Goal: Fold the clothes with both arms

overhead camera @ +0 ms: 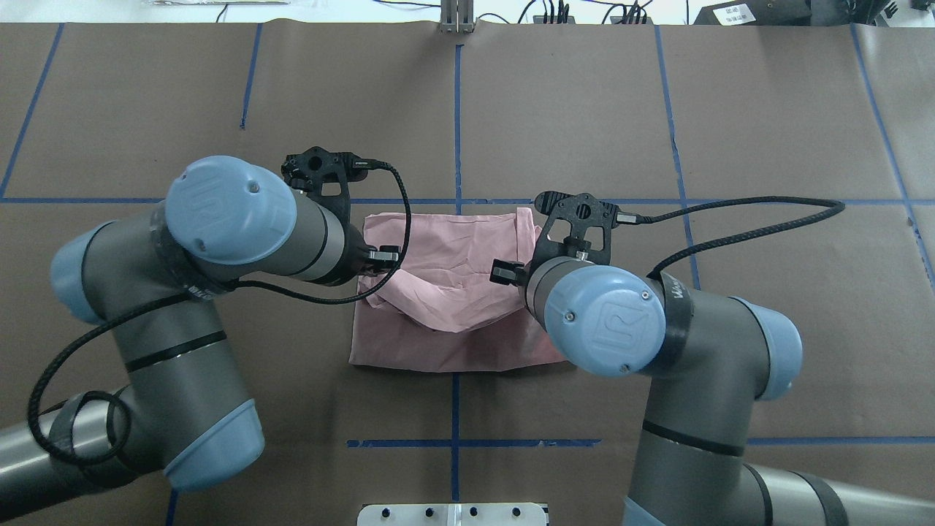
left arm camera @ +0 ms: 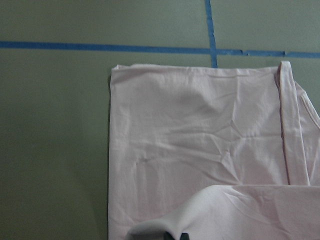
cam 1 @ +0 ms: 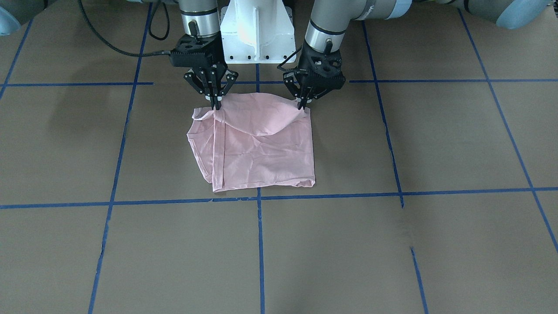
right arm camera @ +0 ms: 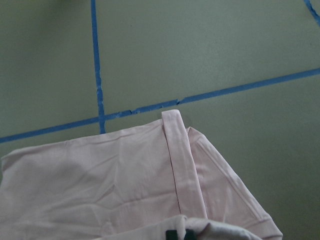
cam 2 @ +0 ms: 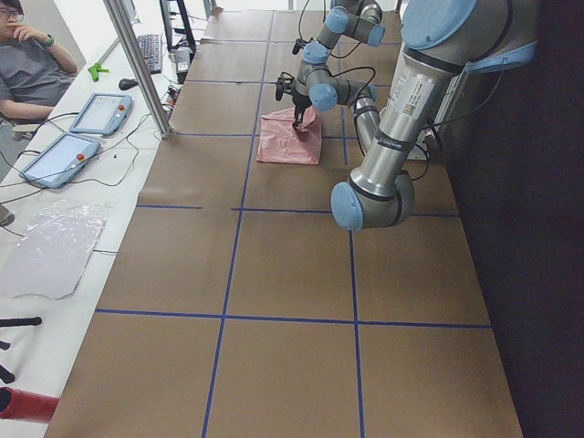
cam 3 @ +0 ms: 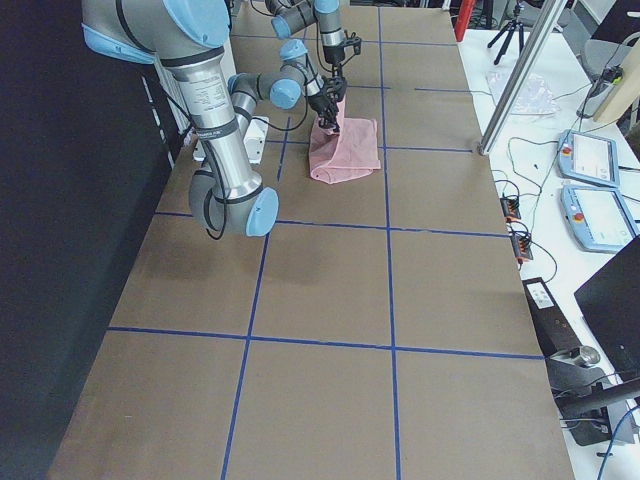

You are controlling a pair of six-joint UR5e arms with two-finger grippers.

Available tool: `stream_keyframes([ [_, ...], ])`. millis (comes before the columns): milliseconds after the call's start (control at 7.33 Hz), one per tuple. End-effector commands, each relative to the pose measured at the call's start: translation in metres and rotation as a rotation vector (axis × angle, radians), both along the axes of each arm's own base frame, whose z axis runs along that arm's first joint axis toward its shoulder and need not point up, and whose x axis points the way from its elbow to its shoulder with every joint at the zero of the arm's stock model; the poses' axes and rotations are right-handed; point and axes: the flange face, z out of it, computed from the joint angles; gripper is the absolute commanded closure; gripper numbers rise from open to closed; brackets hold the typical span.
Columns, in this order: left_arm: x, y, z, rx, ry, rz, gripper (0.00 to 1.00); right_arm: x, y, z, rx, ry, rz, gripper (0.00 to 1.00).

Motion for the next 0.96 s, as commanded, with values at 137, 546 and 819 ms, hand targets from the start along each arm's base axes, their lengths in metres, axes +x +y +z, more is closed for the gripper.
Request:
stream_keyframes([
  [137, 0.027, -0.15, 0.079, 0.135, -0.076, -0.042, 0.01, -0.051, -0.161, 0.059, 0.015, 0.082, -0.014, 0.0],
  [546, -0.023, -0.18, 0.083, 0.205, -0.063, 0.029, 0.0, 0.009, -0.239, 0.081, 0.013, 0.083, -0.178, 0.0],
  [819, -0.053, -0.149, 0.08, 0.24, -0.031, 0.029, 0.0, 0.027, -0.242, 0.072, 0.004, 0.038, -0.214, 0.0],
])
